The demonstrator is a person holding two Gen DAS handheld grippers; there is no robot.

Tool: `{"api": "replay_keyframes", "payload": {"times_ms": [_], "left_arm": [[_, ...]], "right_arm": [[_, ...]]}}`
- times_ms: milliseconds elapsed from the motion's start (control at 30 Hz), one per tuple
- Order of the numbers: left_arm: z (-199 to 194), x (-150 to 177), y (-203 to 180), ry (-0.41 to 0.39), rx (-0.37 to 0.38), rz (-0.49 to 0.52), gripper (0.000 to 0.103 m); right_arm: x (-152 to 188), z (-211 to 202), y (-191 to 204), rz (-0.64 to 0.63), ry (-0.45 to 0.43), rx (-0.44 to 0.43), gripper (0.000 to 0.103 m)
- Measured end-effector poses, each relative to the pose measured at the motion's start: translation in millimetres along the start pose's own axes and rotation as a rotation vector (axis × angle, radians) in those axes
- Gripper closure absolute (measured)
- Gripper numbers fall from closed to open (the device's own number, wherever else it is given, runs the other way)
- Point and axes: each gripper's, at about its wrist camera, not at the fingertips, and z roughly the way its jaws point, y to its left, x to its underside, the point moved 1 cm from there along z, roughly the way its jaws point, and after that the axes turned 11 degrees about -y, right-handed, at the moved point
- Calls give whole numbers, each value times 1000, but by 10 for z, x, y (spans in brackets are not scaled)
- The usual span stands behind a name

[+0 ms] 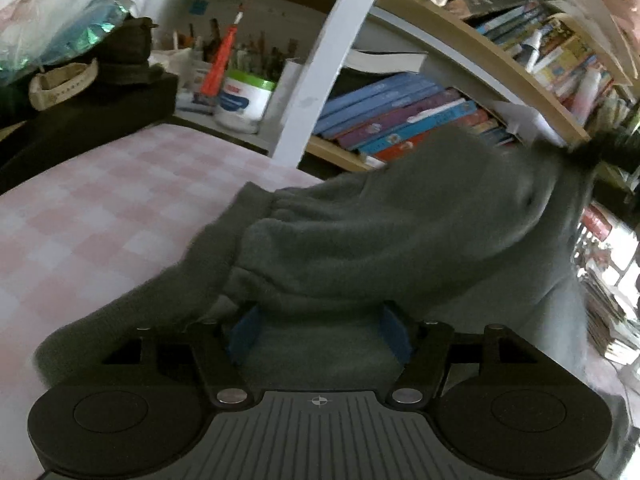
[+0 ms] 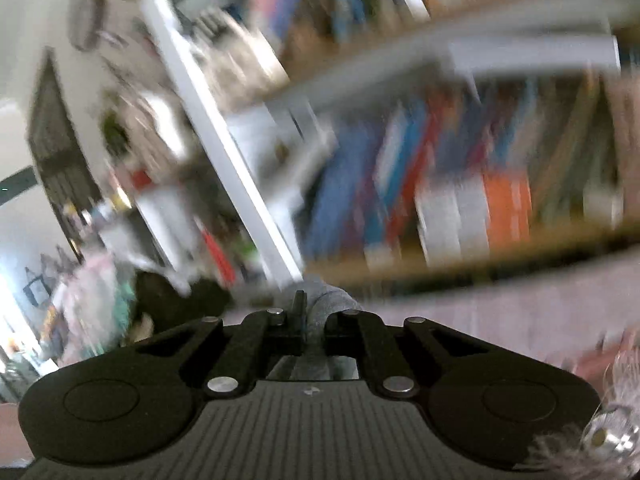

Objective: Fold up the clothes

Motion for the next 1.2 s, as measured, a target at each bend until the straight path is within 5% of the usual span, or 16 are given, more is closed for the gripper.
{"api": "replay_keyframes", "payload": {"times_ms": [100,167,367,500,700,767,833,900,1100,1200], "left_arm": [[19,1,0,10,-11,2,35],[31,1,-14,16,-18,9,35],[37,0,-23,17,-19,13,35],[36,0,-32,18,-22,19,35],[37,-1,-70,25,-28,42,33],[50,5,-114,31,-36,72,30],[49,10,-120,33,-37,79,30],[39,7,-97,30,-31,64,30],[40,8,-114,31,-34,71,30],[38,10,-118,31,-34,72,30]], "right_arm": [[-69,-163,344,-162,-129,-47,97],[26,-114,560,-231,-113,-108,97],[591,156,1046,-319,200,-463,96],[802,82,1008,-256,373,-580,95],[837,-10,617,-80,502,-554,89],[795,-107,495,-45,506,-565,81],[684,-255,398,-31,512,-587,52],[531,-381,365,-66,485,-594,49],[161,-265,134,-57,413,-364,40],[196,49,-208,227,453,-248,36]]}}
